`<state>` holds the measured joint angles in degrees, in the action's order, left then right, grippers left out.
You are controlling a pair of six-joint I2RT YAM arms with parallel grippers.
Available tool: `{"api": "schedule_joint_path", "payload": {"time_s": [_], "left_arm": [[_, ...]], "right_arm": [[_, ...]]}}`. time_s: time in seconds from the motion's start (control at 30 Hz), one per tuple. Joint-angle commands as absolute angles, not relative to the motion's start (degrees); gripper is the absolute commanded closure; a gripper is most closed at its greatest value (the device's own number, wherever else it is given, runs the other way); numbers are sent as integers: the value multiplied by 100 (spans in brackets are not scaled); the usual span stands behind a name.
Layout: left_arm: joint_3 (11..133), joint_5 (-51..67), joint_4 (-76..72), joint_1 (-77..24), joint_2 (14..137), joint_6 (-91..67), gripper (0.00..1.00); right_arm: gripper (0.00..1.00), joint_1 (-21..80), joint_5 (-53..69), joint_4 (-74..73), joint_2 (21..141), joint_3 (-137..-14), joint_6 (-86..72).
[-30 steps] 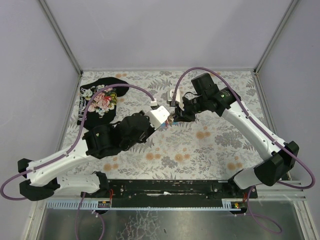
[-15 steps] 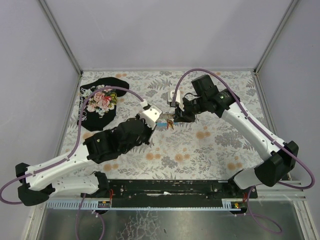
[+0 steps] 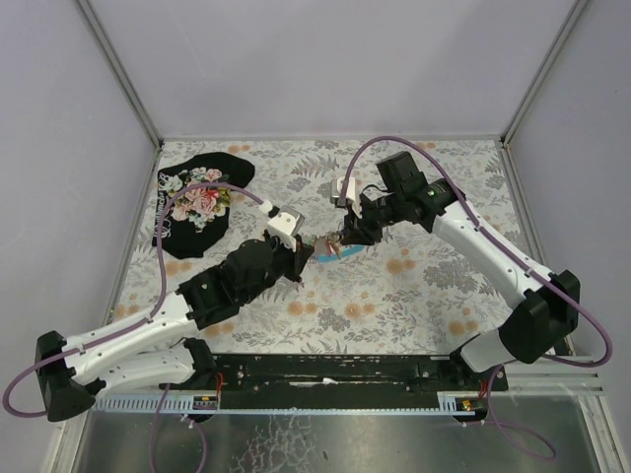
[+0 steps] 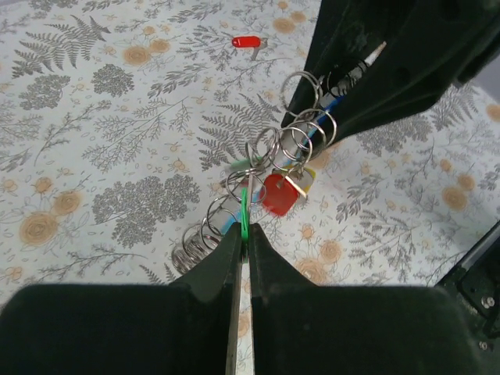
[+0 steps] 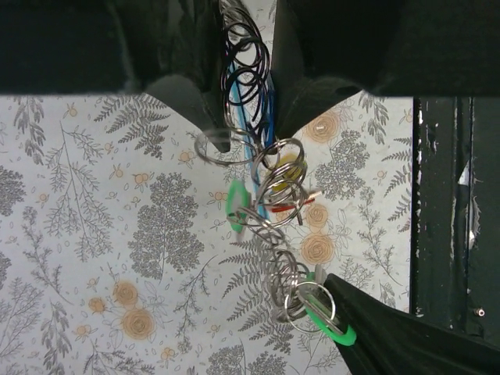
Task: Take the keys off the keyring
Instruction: Remove the key from the keyring.
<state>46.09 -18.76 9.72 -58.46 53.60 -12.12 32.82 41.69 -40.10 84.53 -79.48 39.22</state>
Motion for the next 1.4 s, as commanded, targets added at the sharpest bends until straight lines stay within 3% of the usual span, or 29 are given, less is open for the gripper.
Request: {"api": "schedule_joint_path", "payload": {"time_s": [0.0, 0.4, 0.57, 0.67, 0.73, 0.83, 0.93, 1.23, 1.37], "left_arm": [[4207, -1225, -429, -5442, 5340, -1669, 100], [3165, -102, -1824, -4635, 5725, -3009, 100], [3121, -305, -1838, -4637, 5906, -3690, 100], [3038, -491, -1851, -4633, 5975, -4106, 100], [2946, -544, -1940, -4637, 6051, -4346, 100], [2887, -651, -1962, -4634, 6222, -4845, 100], [2984, -710, -1752, -4637, 6385, -5276, 100], [3982, -931, 140, -4630, 6803, -6619, 100], [4555, -956, 1179, -4637, 7118, -7271, 100]], "right_arm": [[66, 3109, 4628, -3794, 8711, -7997, 3722], [40, 2556, 4988, -4267, 8939, -8106, 3786], [43, 2557, 6275, -4028, 8876, -7710, 3457], [57, 2554, 6946, -2875, 8946, -7090, 1992], [60, 2554, 6883, -1900, 8877, -6607, 861], [59, 2598, 6523, -1167, 8552, -6102, 476], [53, 2654, 6317, -971, 8465, -5913, 880], [47, 3372, 5303, -1249, 8450, -5998, 2366], [33, 3493, 4740, -1453, 8305, -5997, 2806]]}}
